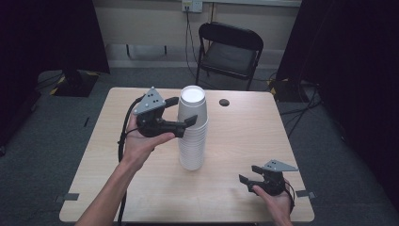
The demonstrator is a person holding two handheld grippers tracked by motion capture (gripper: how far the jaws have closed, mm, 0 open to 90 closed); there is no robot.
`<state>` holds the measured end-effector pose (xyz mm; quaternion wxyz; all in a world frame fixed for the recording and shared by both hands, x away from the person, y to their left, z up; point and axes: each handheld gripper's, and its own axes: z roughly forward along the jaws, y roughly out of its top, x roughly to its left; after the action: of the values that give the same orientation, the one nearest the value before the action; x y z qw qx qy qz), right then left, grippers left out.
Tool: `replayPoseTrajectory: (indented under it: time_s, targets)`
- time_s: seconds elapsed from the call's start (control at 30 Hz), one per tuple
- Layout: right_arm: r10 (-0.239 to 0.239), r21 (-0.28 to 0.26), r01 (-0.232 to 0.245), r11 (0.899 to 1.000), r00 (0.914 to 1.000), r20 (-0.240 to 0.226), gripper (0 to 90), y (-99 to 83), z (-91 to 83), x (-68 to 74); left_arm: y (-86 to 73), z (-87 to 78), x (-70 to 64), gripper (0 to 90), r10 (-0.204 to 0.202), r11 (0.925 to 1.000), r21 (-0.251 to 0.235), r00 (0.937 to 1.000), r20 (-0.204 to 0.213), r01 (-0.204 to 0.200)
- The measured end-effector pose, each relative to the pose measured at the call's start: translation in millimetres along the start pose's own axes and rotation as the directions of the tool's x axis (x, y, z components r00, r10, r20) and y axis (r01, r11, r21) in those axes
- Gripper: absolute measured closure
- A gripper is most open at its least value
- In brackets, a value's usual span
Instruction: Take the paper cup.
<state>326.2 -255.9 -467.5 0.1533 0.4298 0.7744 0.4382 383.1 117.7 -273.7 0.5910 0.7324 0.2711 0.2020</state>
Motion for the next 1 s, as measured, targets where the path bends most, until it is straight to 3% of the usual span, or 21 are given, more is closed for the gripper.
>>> replayPoseTrajectory:
  time_s: [0.13, 0.23, 0.37, 0.73, 1.0]
  targets:
    - [-0.002, 0.007, 0.002, 1.0, 1.0, -0.009, 30.5, -0.6, 1.8, 1.0, 1.4, 6.0, 2.9, 15.4, -0.011, 0.9998, -0.018, 0.9999, 0.008, 0.011]
    - [-0.007, 0.007, 0.007, 1.0, 0.9999, -0.01, 30.5, 0.0, 2.1, 2.0, 4.0, 11.1, 3.7, 15.3, -0.016, 0.9998, 0.012, 0.9997, 0.017, 0.015]
    - [0.001, -0.002, -0.001, 1.0, 1.0, -0.008, 31.0, -0.8, 1.5, 1.5, 8.9, 18.8, 2.1, 15.0, 0.01, 0.9987, 0.051, 0.9999, 0.013, -0.011]
    - [-0.004, 0.007, 0.004, 1.0, 0.9999, -0.014, 31.2, -0.7, 3.8, 2.8, 12.5, 31.9, 3.8, 14.8, 0.021, 0.9974, 0.068, 0.9995, 0.024, -0.023]
    - [-0.002, 0.007, 0.002, 1.0, 0.9999, -0.016, 31.4, -0.7, 3.3, 3.3, 9.2, 38.1, 6.8, 13.3, 0.006, 0.9956, 0.093, 0.999, 0.045, -0.01]
